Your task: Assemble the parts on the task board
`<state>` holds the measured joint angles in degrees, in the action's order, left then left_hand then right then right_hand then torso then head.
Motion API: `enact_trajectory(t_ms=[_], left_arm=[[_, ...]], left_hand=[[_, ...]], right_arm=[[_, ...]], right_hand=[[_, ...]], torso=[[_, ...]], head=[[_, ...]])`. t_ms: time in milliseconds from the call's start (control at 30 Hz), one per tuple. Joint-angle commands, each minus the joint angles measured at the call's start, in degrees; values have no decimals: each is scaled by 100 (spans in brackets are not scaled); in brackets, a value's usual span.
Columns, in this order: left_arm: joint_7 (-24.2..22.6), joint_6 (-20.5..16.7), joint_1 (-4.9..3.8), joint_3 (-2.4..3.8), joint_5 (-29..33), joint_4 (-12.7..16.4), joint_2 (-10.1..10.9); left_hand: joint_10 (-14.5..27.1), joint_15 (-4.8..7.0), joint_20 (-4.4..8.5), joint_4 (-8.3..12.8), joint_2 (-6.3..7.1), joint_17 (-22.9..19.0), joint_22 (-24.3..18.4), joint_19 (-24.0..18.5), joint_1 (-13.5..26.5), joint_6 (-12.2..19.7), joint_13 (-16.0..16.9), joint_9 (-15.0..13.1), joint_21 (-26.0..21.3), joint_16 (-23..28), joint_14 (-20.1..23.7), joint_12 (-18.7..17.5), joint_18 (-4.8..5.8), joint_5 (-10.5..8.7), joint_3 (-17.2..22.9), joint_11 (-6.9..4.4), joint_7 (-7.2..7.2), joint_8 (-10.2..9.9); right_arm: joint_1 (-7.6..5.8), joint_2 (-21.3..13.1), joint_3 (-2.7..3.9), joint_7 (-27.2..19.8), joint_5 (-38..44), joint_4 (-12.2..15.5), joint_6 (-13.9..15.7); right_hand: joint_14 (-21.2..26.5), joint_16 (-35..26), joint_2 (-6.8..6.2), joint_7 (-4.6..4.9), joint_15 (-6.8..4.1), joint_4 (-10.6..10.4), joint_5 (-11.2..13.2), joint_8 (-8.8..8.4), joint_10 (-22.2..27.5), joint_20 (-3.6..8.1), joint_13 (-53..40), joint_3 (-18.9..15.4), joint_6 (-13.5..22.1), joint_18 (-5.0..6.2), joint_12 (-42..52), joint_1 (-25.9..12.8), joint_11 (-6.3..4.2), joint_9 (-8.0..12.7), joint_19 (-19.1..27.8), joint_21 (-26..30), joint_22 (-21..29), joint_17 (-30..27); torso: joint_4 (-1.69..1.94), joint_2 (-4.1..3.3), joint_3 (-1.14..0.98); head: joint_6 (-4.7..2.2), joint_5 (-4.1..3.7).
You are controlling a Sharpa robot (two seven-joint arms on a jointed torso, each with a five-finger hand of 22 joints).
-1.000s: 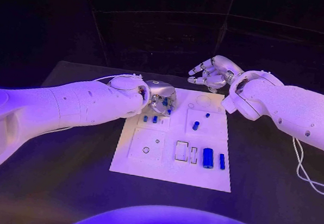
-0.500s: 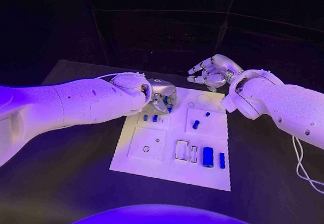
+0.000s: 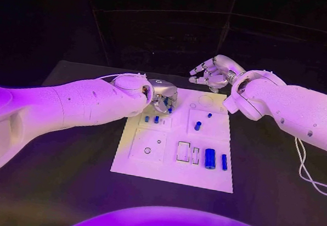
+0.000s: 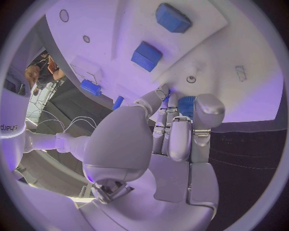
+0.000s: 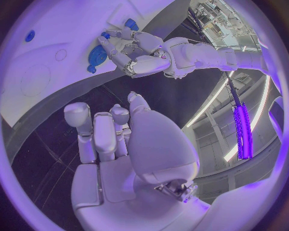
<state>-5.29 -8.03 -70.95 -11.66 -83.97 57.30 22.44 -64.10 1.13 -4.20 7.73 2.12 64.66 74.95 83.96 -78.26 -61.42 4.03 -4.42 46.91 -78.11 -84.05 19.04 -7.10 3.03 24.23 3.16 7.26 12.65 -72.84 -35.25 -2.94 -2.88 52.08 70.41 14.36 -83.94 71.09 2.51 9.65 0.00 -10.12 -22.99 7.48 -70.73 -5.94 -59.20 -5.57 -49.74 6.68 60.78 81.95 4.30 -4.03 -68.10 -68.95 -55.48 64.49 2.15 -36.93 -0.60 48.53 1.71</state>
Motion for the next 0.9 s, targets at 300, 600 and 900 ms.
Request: enact_trajectory(t_ms=[300,600,900], left_arm=[[-106,-457,11,377,124,376,274],[-14,-287,8,602,296,775,662],[152,130,17,619,336,836,938]], left_hand=[[-64,51,47,-24,11,-56,36,339,102,-71,-7,-6,37,-2,-136,-58,71,-22,23,8,-12,-20],[-85,51,51,-42,42,-83,44,336,158,-86,-11,-3,39,6,-133,-95,73,-22,9,7,-15,-37],[-110,53,54,-63,67,-105,57,334,210,-102,-13,-1,60,12,-130,-129,77,-23,-10,3,-25,-53]], right_arm=[[-12,-8,3,-53,-17,6,-1],[-11,-23,3,-53,-17,2,-9],[-9,-28,3,-54,-17,-7,-13]], right_hand=[[-107,-26,-2,-12,-22,-36,-27,26,41,-15,7,-3,40,46,-23,7,-5,6,-17,34,3,5],[-107,-26,-2,-12,-22,-36,-27,26,41,-15,7,-3,40,46,-23,7,-5,6,-17,34,3,5],[-107,-26,-2,-12,-22,-36,-27,26,41,-15,7,-3,40,46,-23,7,-5,6,-17,34,3,5]], torso=[[6,6,-1],[16,3,-3],[4,-2,5]], head=[[-45,1],[-71,22],[-78,40]])
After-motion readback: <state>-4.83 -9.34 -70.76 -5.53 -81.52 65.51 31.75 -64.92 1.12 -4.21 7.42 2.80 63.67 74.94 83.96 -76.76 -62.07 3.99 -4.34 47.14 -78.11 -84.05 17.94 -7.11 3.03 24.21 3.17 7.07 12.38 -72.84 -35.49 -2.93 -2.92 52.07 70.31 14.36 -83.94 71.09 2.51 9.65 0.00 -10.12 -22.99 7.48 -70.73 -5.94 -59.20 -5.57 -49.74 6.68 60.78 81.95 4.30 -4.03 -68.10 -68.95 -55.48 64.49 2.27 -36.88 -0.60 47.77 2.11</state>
